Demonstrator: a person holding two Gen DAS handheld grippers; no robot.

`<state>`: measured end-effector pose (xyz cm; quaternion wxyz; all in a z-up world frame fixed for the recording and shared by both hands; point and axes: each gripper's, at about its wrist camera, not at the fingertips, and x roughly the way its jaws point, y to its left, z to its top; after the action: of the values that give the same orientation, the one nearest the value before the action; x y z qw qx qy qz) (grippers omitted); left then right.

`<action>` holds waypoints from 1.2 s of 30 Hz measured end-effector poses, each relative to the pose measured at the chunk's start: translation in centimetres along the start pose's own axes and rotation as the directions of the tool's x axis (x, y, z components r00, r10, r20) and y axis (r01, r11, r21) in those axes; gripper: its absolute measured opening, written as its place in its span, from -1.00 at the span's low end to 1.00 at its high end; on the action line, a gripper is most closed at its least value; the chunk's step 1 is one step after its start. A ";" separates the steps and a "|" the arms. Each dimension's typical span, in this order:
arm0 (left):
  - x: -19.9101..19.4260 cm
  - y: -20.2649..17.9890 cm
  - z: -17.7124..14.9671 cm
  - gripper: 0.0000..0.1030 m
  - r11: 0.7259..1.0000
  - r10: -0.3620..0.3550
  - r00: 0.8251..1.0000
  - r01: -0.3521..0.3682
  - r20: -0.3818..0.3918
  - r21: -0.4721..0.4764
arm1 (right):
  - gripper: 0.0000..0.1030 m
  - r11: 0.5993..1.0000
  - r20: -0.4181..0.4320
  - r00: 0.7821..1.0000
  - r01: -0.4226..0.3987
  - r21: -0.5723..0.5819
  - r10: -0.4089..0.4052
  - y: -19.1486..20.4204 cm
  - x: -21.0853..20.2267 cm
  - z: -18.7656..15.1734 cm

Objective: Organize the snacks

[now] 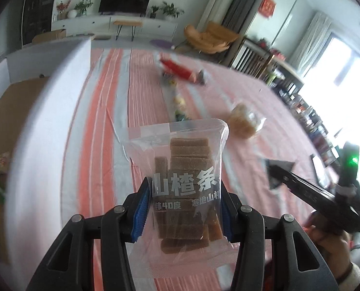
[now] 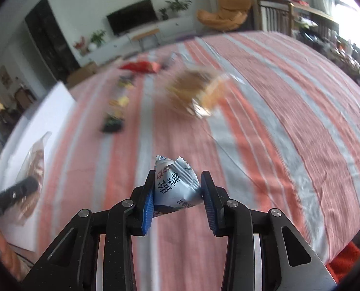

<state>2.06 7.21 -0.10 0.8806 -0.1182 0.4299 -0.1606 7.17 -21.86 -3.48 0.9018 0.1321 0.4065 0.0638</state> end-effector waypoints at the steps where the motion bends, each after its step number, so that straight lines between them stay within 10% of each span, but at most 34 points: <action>1: -1.1 0.1 0.2 -0.06 1.000 -0.015 1.000 0.016 0.017 -0.011 | -0.28 1.000 0.008 1.000 -0.026 0.009 0.026 0.4 -0.5 0.4; 8: -11.3 1.5 2.4 -0.06 0.998 -0.030 0.972 0.040 0.232 -0.040 | -0.28 0.963 0.034 0.965 -0.259 -0.070 0.262 9.4 -4.3 3.7; 15: -20.5 8.9 3.2 -0.05 0.971 0.222 0.897 -0.169 0.383 -0.167 | -0.27 0.814 -0.097 0.845 -0.533 -0.232 0.526 24.6 -5.5 3.7; 18: -21.4 14.0 2.1 -0.04 0.903 0.411 0.849 -0.330 0.330 -0.275 | -0.26 0.758 -0.191 0.808 -0.588 -0.282 0.557 30.0 -4.1 1.5; 22: -17.6 20.3 0.3 0.23 0.752 0.628 0.776 -0.585 0.060 -0.302 | 0.10 0.738 -0.300 0.804 -0.592 -0.324 0.513 34.2 -1.0 -2.0; 28: -15.3 22.1 -1.4 0.62 0.715 0.648 0.761 -0.597 0.025 -0.364 | 0.37 0.792 -0.259 0.858 -0.511 -0.335 0.444 30.2 0.5 -2.5; 33: -14.5 18.1 -0.2 0.87 0.800 0.570 0.806 -0.500 0.159 -0.332 | 0.44 0.911 -0.098 0.967 -0.256 -0.325 0.236 20.5 1.8 -2.3; 36: -13.0 13.9 1.6 0.89 0.887 0.439 0.871 -0.381 0.221 -0.259 | 0.44 0.963 -0.034 0.999 -0.027 -0.268 0.019 13.4 3.7 -3.0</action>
<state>-1.65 25.08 5.44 0.9280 -0.1360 0.3338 0.0943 7.23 -7.70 -4.12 0.9041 0.0124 0.4067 0.1307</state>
